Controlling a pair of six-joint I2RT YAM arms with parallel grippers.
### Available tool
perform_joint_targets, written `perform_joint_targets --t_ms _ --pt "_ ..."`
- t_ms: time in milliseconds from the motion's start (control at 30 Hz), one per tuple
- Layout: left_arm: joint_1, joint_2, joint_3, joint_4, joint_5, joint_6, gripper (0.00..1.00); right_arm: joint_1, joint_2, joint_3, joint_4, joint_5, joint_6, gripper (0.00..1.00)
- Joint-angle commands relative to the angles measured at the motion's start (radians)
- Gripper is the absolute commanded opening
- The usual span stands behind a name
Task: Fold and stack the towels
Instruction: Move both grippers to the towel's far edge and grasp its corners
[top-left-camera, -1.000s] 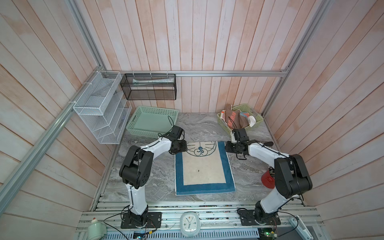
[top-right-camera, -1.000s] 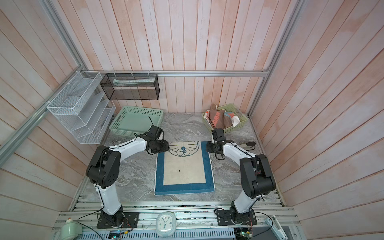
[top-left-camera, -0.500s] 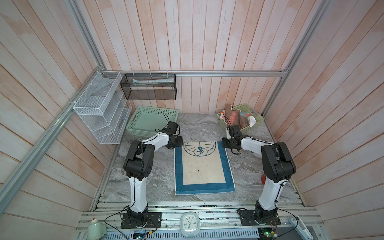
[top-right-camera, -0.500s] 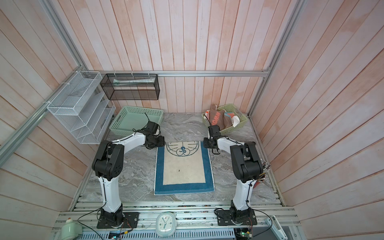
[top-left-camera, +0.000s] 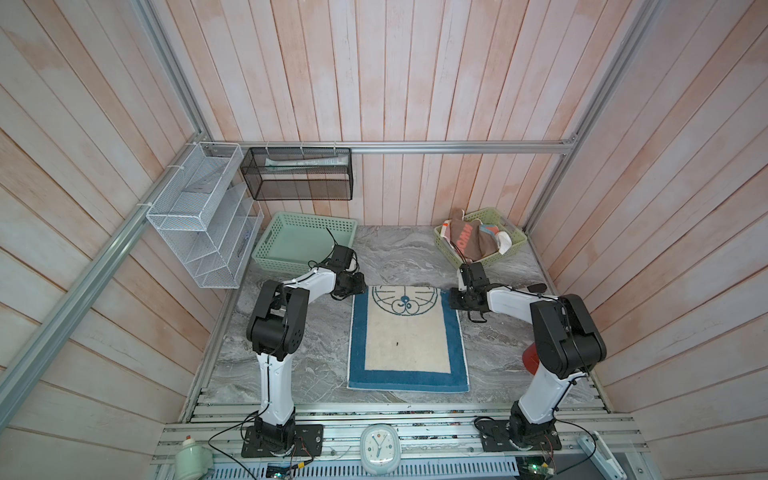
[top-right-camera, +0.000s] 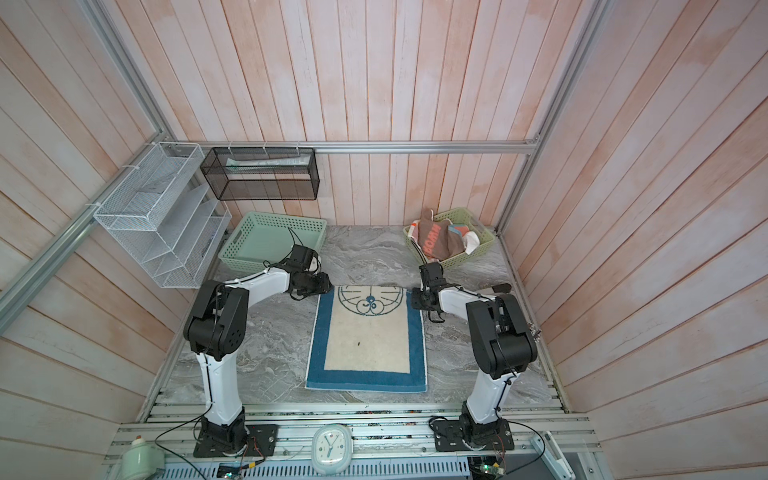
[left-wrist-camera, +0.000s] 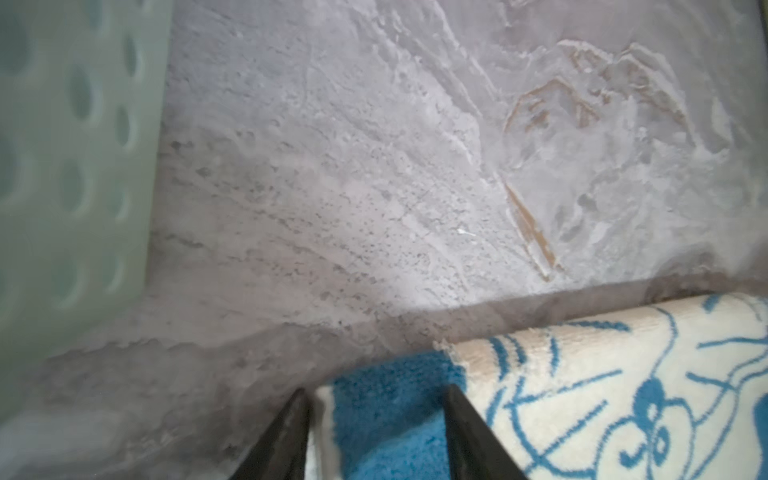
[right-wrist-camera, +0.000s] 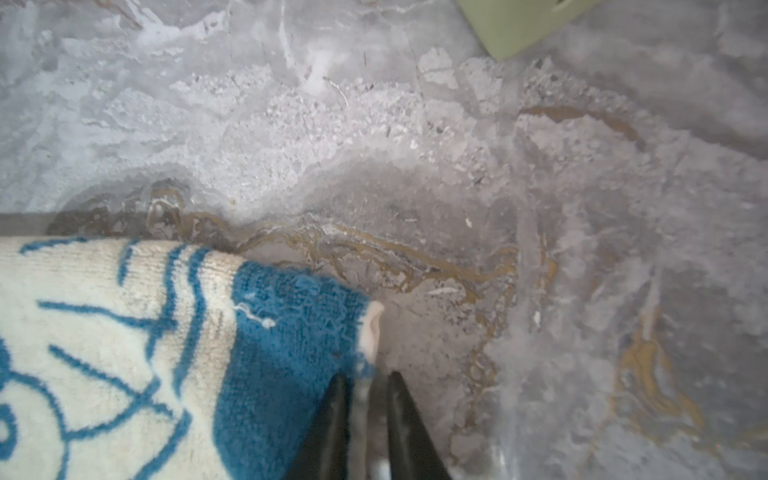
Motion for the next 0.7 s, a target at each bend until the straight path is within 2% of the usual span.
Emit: perform_joint_targets --t_ms 0,100,367,533,600,667 --pt "-0.003 0.011 -0.02 0.022 0.107 0.037 0.49 -0.021 -0.018 -0.011 -0.046 0.014 0.012 0.33" --pt "-0.003 0.021 -0.008 0.026 0.132 0.049 0.42 -0.042 -0.006 0.02 -0.034 -0.017 0.008 0.37" --pt "-0.002 0.017 -0.002 0.05 0.166 0.078 0.16 -0.049 0.11 0.146 -0.037 -0.111 -0.028 0.37" --pt "-0.002 0.02 0.008 0.053 0.183 0.088 0.07 -0.048 0.15 0.181 -0.033 -0.145 -0.045 0.37" --pt "-0.001 0.021 0.013 0.05 0.186 0.094 0.04 -0.049 0.166 0.196 -0.039 -0.159 -0.06 0.35" --pt "-0.001 0.018 0.017 0.045 0.185 0.104 0.0 -0.049 0.171 0.205 -0.039 -0.172 -0.08 0.26"
